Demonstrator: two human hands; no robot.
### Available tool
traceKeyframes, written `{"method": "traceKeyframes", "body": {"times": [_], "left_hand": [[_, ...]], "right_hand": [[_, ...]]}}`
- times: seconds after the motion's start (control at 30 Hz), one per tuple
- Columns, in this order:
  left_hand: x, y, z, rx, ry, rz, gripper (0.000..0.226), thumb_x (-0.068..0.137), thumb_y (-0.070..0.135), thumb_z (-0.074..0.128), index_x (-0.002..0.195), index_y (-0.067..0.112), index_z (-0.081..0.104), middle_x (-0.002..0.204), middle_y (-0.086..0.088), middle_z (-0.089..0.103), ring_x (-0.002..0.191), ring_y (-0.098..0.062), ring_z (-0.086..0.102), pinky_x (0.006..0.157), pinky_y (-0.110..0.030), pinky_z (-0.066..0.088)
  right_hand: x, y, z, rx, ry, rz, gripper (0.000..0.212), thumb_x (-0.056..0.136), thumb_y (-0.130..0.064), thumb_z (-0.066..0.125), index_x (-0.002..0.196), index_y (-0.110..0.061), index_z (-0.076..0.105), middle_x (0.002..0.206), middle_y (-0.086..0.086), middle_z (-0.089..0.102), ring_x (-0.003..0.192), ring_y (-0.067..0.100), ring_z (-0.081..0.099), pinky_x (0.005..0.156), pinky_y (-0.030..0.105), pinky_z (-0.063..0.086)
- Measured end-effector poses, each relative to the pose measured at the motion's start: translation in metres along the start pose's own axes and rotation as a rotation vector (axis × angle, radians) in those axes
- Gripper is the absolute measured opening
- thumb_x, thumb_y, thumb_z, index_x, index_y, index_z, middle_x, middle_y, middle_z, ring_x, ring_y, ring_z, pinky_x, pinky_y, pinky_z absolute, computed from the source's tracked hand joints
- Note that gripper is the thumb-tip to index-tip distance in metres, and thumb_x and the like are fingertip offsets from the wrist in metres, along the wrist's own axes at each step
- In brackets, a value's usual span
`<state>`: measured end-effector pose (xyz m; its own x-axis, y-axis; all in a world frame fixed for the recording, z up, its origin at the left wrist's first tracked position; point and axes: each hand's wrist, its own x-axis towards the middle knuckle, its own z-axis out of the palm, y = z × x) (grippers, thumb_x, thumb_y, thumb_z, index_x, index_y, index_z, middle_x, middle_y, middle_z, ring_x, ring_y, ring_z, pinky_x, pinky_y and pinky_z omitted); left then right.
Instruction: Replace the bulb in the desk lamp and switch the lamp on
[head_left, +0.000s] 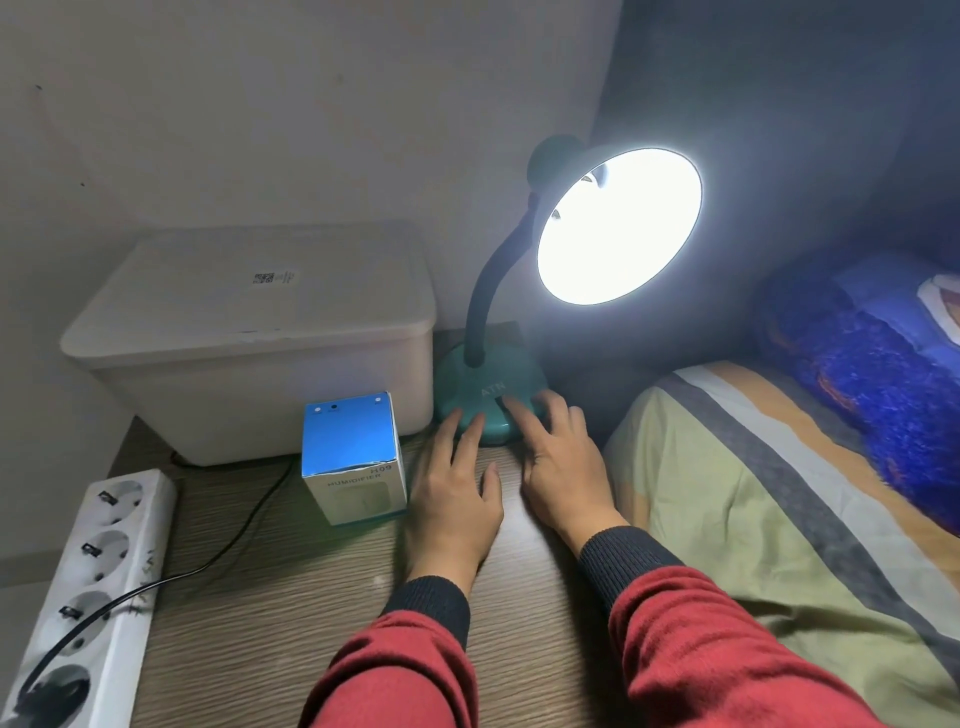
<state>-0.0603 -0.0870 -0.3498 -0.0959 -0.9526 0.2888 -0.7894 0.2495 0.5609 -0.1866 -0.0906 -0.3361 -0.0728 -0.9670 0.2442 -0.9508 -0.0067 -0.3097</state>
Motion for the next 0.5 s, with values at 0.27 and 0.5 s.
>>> {"method": "traceKeyframes", "body": {"times": [0.27, 0.5], "left_hand": [[-0.002, 0.001, -0.002, -0.046, -0.040, 0.010, 0.050, 0.090, 0.023, 0.055, 0.138, 0.019, 0.044, 0.151, -0.003, 0.034, 0.137, -0.023, 0.035, 0.110, -0.033, 0.033], [-0.003, 0.006, -0.008, -0.048, -0.078, -0.006, 0.053, 0.091, 0.022, 0.053, 0.142, 0.021, 0.039, 0.156, -0.002, 0.024, 0.140, -0.019, 0.030, 0.110, -0.029, 0.033]], "right_hand": [[0.004, -0.005, 0.001, 0.018, 0.022, 0.040, 0.058, 0.076, -0.023, 0.036, 0.131, -0.020, 0.053, 0.125, 0.019, 0.053, 0.101, 0.037, 0.054, 0.068, 0.046, 0.057], [-0.025, -0.020, -0.004, 0.012, -0.080, 0.114, 0.072, 0.077, -0.041, 0.029, 0.143, -0.015, 0.039, 0.151, 0.016, 0.036, 0.131, 0.034, 0.046, 0.093, 0.050, 0.048]]}}
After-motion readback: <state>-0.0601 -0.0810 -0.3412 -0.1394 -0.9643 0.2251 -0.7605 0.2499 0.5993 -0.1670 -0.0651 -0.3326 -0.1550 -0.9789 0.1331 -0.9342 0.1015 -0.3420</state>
